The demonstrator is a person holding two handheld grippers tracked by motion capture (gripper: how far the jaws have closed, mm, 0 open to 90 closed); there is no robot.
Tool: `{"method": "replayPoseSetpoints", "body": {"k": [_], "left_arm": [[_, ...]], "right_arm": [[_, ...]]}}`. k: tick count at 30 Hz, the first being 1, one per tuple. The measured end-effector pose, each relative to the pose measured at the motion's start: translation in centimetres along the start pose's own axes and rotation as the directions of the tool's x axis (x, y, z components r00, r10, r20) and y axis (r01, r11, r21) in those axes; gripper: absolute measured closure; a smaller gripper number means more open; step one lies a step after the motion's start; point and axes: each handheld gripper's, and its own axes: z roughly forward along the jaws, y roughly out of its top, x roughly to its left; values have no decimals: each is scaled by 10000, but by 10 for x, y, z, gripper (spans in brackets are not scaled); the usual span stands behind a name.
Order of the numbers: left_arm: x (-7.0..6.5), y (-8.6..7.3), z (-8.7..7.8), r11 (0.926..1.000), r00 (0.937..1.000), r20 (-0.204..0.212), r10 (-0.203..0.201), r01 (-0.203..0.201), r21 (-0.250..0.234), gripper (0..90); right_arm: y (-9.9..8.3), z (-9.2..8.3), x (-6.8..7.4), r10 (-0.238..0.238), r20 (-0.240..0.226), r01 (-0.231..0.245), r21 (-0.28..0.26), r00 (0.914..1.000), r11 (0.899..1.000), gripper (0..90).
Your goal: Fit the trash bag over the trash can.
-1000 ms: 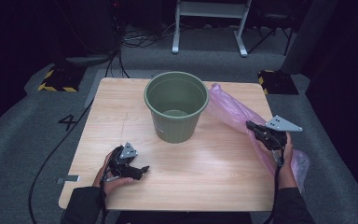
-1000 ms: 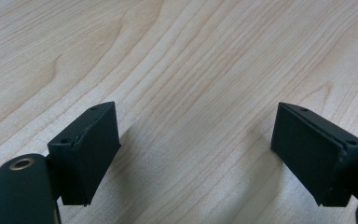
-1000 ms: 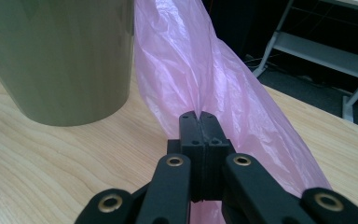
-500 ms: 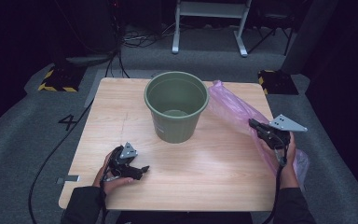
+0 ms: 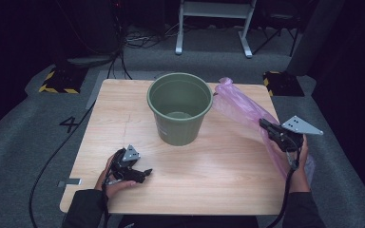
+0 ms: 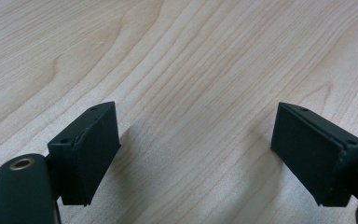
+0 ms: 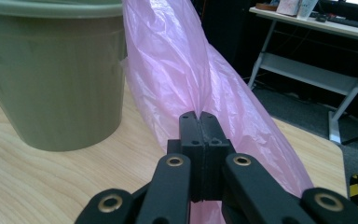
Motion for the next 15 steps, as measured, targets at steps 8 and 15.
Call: {"method": "replayPoseSetpoints", "body": {"k": [8,15], "left_arm": [[0,0,0,10000,10000,9,-2,2,16,146],[0,0,0,10000,10000,5,-1,1,5,146]], "right_arm": [[13,-10,-2,-163,114,166,-268,9998,9995,900],[26,-20,-2,-314,255,328,-555,9992,9979,900]]}}
